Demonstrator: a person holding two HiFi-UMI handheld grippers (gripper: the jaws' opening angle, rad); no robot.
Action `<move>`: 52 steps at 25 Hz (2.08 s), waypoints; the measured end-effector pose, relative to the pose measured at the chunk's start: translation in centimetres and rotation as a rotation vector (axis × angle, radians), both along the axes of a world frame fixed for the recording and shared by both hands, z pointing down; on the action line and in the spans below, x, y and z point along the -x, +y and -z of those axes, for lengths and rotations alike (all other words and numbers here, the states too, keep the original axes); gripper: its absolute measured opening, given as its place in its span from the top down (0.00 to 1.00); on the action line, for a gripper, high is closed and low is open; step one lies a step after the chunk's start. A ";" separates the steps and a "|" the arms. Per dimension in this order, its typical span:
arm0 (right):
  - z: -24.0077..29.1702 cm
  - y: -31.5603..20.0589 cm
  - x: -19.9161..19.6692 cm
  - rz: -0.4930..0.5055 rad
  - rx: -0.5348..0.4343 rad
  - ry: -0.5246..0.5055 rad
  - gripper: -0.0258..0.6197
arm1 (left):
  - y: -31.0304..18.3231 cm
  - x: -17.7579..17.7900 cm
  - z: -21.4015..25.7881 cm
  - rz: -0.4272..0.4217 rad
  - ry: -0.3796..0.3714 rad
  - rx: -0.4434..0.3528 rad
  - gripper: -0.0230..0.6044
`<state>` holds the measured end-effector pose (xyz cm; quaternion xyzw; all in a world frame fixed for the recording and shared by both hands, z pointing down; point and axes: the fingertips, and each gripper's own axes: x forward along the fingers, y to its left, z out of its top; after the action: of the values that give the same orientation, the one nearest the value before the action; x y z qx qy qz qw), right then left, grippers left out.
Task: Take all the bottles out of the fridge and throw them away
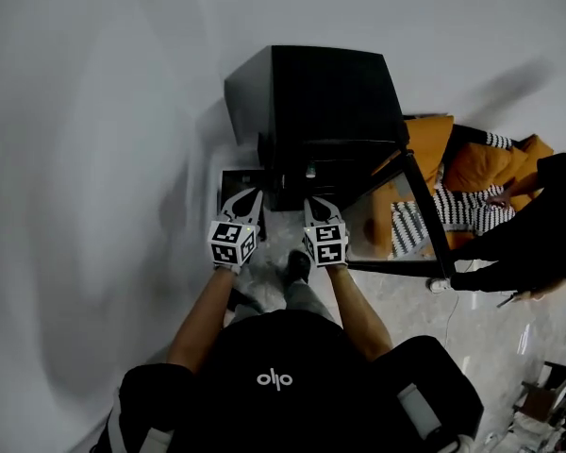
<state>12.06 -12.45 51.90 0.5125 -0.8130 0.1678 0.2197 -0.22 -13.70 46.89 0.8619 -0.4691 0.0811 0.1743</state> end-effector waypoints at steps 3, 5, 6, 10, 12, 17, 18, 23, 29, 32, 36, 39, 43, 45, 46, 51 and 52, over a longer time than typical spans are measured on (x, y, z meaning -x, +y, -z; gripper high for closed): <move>1.4 0.3 -1.2 -0.022 -0.024 -0.007 0.95 | 0.3 -1.5 0.8 -0.029 -0.007 -0.011 0.96; 2.0 0.5 -1.9 -0.035 -0.032 -0.009 0.95 | 0.5 -2.2 1.1 -0.040 -0.008 -0.015 0.96; 2.2 0.5 -2.3 -0.040 -0.035 -0.009 0.95 | 0.5 -2.5 1.2 -0.044 -0.008 -0.017 0.96; 2.4 0.5 -3.6 -0.060 -0.047 -0.008 0.95 | 0.4 -3.3 1.4 -0.056 -0.014 -0.028 0.96; 2.5 0.5 -4.0 -0.067 -0.051 -0.010 0.95 | 0.4 -3.5 1.6 -0.058 -0.017 -0.032 0.96; 2.7 0.5 -4.6 -0.082 -0.057 -0.012 0.95 | 0.3 -4.1 1.7 -0.075 -0.024 -0.032 0.96; 2.7 0.5 -4.8 -0.087 -0.058 -0.013 0.95 | 0.3 -4.3 1.7 -0.079 -0.024 -0.033 0.96; 2.6 0.9 -6.4 -0.119 -0.058 -0.010 0.95 | 0.4 -5.7 1.8 -0.108 -0.022 -0.036 0.96; 2.1 1.5 -8.2 -0.154 -0.051 -0.006 0.95 | 0.6 -7.2 1.5 -0.141 -0.025 -0.036 0.96; 1.8 1.7 -8.8 -0.165 -0.049 -0.006 0.95 | 0.7 -7.7 1.4 -0.150 -0.027 -0.035 0.96; 1.1 1.5 -9.1 -0.174 -0.049 -0.006 0.95 | 0.6 -7.9 1.0 -0.155 -0.031 -0.028 0.96; -0.2 1.2 -9.1 -0.175 -0.037 -0.002 0.95 | 0.6 -7.8 0.5 -0.154 -0.034 -0.021 0.96; -2.3 0.5 -8.8 -0.172 -0.020 -0.001 0.94 | 0.6 -7.4 -0.2 -0.148 -0.034 -0.008 0.96; -3.6 -0.3 -8.4 -0.163 -0.015 -0.006 0.94 | 0.4 -7.2 -1.0 -0.142 -0.036 -0.003 0.96; -4.3 -0.7 -8.3 -0.160 -0.013 -0.009 0.94 | 0.3 -7.0 -1.5 -0.138 -0.037 -0.002 0.96; -9.6 -4.4 -7.6 -0.154 -0.014 0.000 0.86 | -1.3 -5.9 -5.2 -0.104 -0.043 -0.002 0.96; -11.1 -5.3 -7.5 -0.151 -0.008 0.009 0.81 | -1.6 -5.7 -6.1 -0.096 -0.042 -0.006 0.96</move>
<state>19.52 -17.75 62.99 0.5741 -0.7716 0.1783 0.2082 5.44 -15.35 53.01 0.8820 -0.4312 0.1060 0.1580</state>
